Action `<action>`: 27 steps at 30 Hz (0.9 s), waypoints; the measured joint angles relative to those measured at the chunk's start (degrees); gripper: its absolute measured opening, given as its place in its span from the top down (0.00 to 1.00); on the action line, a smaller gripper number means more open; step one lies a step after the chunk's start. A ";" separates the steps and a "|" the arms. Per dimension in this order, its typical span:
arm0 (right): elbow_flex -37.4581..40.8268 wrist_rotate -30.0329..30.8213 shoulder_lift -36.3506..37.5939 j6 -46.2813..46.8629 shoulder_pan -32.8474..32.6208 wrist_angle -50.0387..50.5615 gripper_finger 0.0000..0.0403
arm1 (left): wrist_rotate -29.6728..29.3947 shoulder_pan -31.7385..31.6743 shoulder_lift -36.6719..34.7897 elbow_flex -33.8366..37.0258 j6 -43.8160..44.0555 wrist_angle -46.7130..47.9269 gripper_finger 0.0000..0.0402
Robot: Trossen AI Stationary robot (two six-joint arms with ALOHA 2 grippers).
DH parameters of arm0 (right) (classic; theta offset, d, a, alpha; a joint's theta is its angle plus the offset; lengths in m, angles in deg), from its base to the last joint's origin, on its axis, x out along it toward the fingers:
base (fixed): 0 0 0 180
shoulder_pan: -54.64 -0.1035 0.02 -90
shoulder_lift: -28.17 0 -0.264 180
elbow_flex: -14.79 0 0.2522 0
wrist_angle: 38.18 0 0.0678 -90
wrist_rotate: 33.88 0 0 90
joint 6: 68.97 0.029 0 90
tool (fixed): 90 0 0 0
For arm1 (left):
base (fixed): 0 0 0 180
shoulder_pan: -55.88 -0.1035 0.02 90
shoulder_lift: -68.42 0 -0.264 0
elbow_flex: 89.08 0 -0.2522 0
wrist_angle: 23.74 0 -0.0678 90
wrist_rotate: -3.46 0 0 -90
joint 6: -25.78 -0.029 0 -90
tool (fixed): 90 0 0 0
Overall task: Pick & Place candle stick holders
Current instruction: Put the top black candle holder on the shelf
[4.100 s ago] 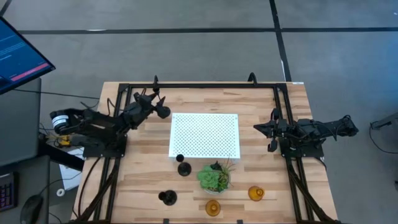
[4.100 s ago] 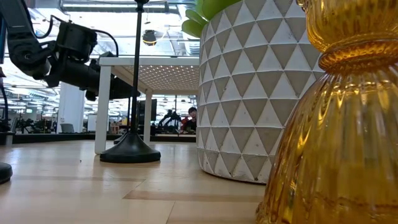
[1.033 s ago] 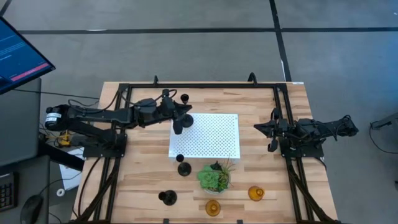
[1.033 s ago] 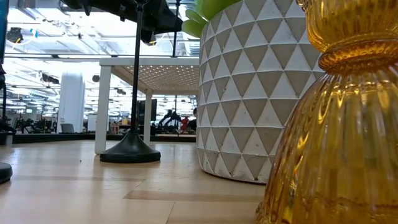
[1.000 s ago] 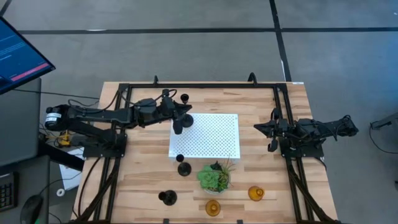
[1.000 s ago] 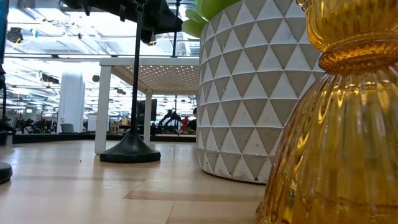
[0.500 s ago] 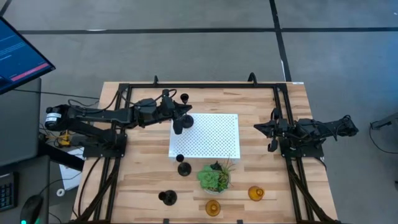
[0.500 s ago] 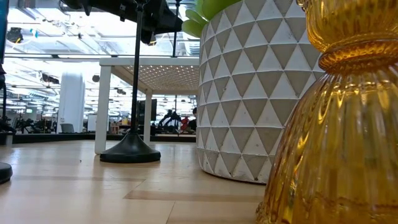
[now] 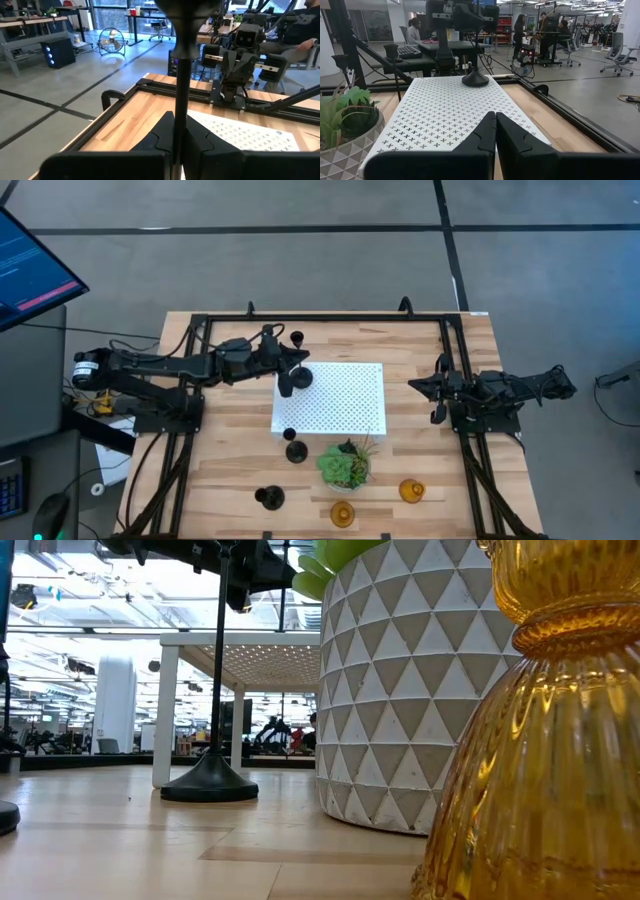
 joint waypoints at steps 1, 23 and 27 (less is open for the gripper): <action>0.00 0.00 0.00 0.00 0.00 0.00 1.00 | 0.04 0.00 0.00 0.00 0.00 0.00 0.97; 0.00 -0.01 0.00 0.01 -0.01 0.02 1.00 | -0.58 0.00 -0.04 0.00 0.04 0.39 0.92; 0.00 -0.01 0.00 0.02 -0.02 0.02 1.00 | -0.64 0.00 -0.04 0.00 -0.04 0.42 0.88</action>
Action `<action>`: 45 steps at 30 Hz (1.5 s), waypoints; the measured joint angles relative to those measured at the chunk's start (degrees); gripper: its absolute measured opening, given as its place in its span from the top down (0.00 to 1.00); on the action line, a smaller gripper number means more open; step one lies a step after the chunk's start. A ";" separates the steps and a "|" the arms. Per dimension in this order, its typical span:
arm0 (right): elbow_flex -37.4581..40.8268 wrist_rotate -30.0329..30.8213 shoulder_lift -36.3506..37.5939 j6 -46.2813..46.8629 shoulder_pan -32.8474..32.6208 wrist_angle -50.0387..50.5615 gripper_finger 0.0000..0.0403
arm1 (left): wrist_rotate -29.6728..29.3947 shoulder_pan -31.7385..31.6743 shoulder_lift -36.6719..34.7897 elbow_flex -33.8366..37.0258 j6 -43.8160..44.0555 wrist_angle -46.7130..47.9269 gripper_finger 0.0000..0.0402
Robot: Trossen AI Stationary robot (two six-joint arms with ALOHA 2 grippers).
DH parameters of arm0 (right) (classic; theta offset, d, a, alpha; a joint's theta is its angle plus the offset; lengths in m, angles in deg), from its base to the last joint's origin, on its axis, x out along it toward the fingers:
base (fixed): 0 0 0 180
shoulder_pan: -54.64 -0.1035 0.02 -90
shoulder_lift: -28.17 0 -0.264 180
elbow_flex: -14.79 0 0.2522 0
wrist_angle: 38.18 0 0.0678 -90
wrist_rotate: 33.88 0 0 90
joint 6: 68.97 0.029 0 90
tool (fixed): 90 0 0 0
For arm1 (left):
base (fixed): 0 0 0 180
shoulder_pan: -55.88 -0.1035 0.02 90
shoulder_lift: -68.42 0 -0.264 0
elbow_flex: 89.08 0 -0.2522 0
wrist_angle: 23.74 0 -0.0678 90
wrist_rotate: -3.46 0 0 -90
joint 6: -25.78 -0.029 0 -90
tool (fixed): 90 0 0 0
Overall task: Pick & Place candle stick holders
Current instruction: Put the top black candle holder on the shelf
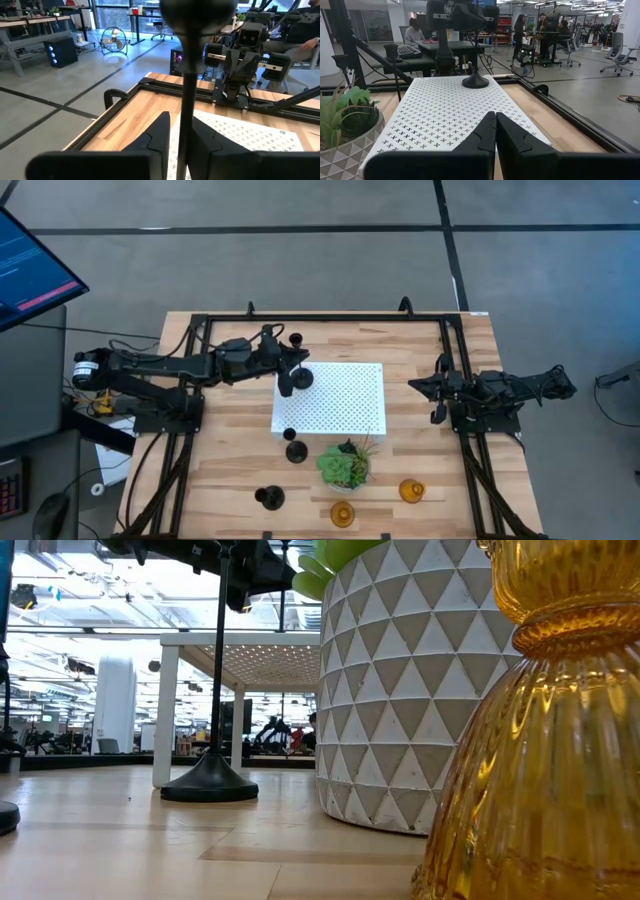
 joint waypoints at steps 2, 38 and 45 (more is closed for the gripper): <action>0.00 0.01 0.00 0.02 0.00 0.00 1.00 | -0.02 0.00 0.00 0.00 0.00 0.33 0.85; 0.00 -0.03 0.00 0.09 0.02 0.00 1.00 | 8.64 -0.02 -17.77 0.02 -1.99 28.82 0.77; 0.00 -0.03 0.00 0.00 0.00 0.00 1.00 | 27.45 0.25 -17.14 0.02 -4.58 31.55 0.93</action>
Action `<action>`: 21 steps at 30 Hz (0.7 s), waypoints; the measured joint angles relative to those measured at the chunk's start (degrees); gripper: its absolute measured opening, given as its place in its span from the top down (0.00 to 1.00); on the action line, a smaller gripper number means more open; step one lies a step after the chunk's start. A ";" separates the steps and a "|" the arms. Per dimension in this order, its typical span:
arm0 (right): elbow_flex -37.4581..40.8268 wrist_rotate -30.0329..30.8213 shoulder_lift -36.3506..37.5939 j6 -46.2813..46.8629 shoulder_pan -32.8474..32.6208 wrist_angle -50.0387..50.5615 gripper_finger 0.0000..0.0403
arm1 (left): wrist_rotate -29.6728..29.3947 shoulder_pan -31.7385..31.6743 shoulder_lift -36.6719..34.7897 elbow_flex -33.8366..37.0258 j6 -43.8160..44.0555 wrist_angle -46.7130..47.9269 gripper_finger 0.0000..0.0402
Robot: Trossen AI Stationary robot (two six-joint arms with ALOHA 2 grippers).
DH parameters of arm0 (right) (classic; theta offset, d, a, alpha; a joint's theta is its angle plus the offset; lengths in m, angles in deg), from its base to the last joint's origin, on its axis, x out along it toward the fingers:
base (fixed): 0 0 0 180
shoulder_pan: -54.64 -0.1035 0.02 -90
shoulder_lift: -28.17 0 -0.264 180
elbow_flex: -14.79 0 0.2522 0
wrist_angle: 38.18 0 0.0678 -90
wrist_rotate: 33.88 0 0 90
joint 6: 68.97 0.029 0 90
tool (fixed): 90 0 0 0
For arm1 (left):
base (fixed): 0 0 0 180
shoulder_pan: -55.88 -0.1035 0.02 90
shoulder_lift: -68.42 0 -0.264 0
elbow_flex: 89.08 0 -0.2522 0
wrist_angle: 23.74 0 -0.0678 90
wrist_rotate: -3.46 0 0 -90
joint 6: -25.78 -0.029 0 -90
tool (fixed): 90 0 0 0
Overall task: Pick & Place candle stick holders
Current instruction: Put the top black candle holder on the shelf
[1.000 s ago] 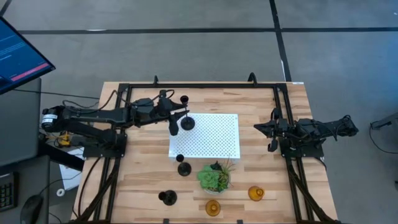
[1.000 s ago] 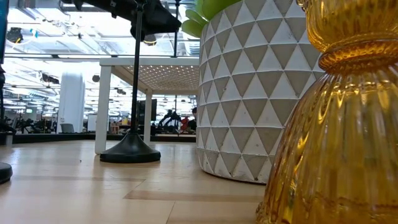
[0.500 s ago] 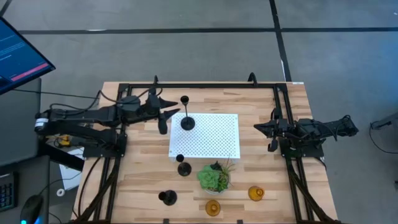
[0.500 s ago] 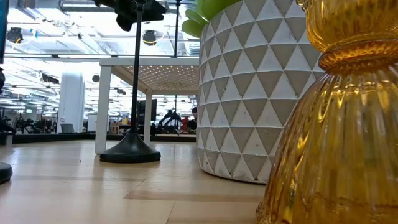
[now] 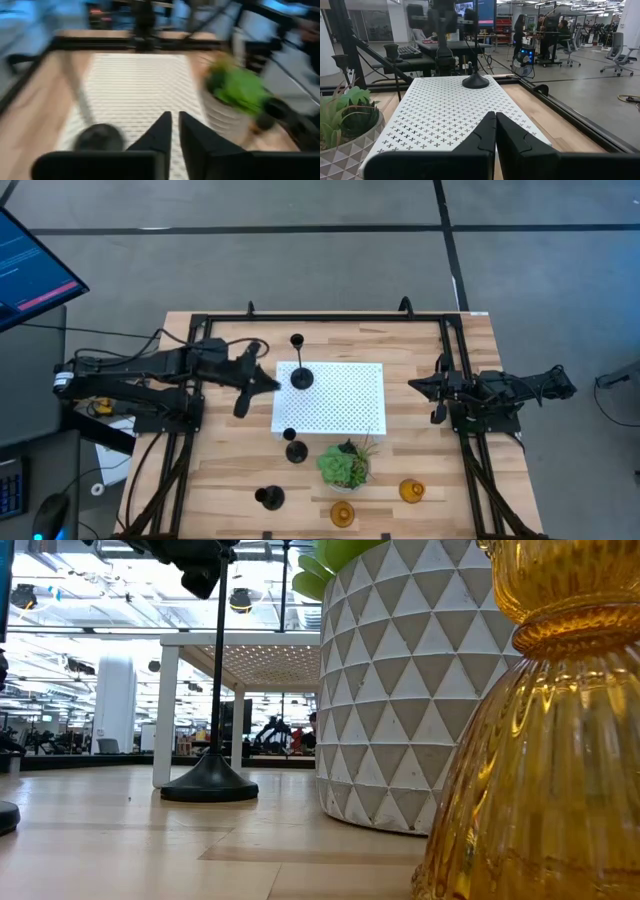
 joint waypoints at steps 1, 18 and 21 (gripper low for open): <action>0.00 0.00 0.00 0.00 0.00 0.00 1.00 | 2.06 0.31 -0.01 0.00 -1.58 0.22 0.96; 0.00 -0.40 0.00 2.11 0.00 0.55 1.00 | -4.43 20.68 1.54 7.39 -2.78 -2.10 0.99; 0.00 -0.41 0.00 2.12 0.02 0.55 1.00 | -9.14 24.94 1.54 10.39 -2.77 -6.75 0.99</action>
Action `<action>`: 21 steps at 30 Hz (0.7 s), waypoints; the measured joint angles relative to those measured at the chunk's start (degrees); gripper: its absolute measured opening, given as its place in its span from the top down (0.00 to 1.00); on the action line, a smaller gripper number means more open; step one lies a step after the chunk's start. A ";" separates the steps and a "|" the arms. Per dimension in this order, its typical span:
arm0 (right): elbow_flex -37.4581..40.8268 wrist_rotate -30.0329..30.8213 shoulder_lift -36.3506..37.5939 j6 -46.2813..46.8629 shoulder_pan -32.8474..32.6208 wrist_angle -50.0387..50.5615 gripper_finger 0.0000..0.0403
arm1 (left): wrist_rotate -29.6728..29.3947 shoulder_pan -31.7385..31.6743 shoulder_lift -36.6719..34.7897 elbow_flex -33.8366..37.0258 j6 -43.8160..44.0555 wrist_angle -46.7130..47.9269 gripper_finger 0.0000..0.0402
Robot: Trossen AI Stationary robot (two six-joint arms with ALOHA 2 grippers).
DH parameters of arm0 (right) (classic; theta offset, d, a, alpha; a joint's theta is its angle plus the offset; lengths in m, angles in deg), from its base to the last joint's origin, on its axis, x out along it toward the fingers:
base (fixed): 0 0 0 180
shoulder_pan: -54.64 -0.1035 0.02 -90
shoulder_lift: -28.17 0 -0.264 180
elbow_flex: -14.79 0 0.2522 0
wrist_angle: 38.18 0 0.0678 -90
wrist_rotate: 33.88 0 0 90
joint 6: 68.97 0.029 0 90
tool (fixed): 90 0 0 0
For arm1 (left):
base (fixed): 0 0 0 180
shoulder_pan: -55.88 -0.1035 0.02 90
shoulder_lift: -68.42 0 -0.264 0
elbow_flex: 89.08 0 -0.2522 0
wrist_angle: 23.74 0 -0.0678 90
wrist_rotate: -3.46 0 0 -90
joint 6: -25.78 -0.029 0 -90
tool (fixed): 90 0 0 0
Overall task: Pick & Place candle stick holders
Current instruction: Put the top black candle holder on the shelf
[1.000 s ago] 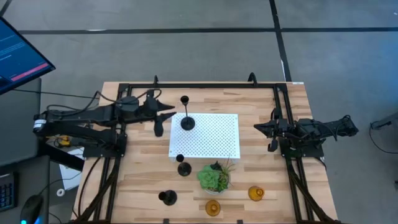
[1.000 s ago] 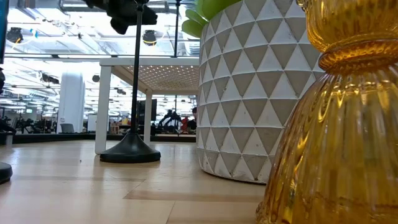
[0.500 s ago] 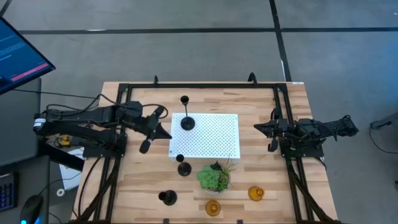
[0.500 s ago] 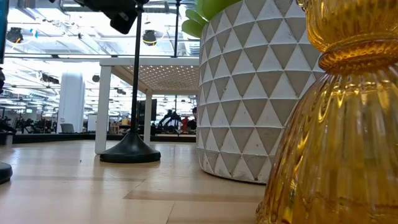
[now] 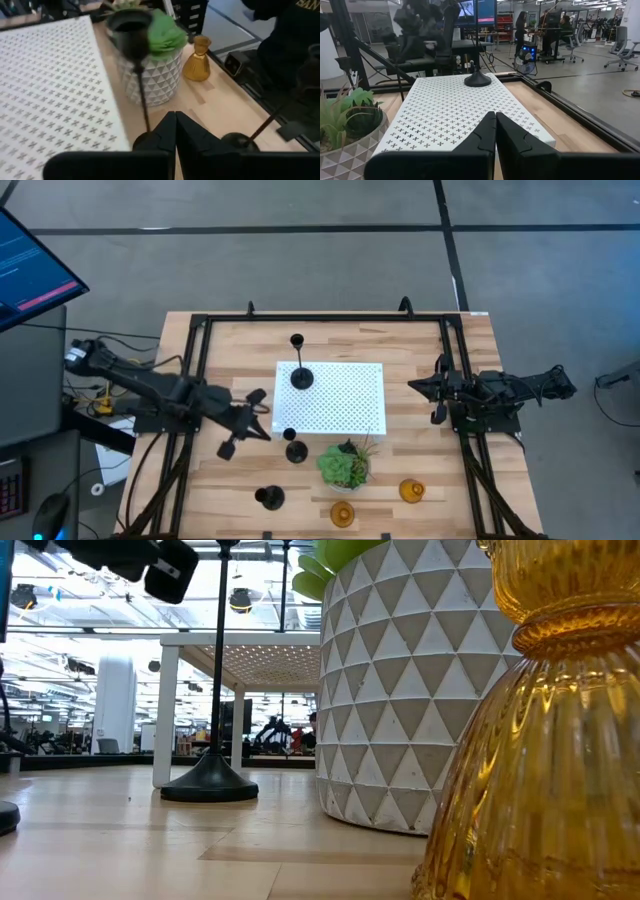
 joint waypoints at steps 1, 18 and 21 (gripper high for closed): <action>0.00 0.00 0.00 0.00 0.00 0.00 1.00 | -0.21 1.21 0.00 0.92 0.01 -2.17 0.99; 0.00 -0.18 0.00 0.81 -0.23 1.82 1.00 | -7.03 6.72 6.85 6.60 -1.96 -20.98 0.98; 0.00 -0.20 0.00 2.69 -0.76 2.68 1.00 | -8.55 6.72 9.34 6.60 -1.57 -23.65 0.98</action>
